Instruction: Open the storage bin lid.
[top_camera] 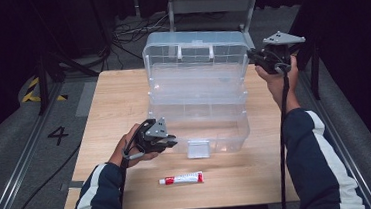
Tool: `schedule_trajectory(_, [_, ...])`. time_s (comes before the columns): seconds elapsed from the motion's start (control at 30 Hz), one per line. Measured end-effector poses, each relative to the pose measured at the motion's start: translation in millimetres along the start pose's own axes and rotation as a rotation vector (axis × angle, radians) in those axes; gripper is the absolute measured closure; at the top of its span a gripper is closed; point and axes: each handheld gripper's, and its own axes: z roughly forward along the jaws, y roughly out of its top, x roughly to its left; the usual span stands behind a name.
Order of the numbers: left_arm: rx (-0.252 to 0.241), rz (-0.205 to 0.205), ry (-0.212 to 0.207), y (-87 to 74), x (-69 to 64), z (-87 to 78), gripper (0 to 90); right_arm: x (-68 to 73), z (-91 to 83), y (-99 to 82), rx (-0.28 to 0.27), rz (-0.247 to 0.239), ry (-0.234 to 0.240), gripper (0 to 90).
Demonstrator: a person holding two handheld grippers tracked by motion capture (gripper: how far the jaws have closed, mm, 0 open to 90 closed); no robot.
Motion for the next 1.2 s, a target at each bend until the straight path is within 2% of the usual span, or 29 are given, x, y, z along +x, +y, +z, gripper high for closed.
schedule_trajectory(1.2, [-0.004,0.000,0.011,0.0,-1.6,0.6,76.5,-22.6,54.1,12.4,0.072,0.070,-0.009,84.1])
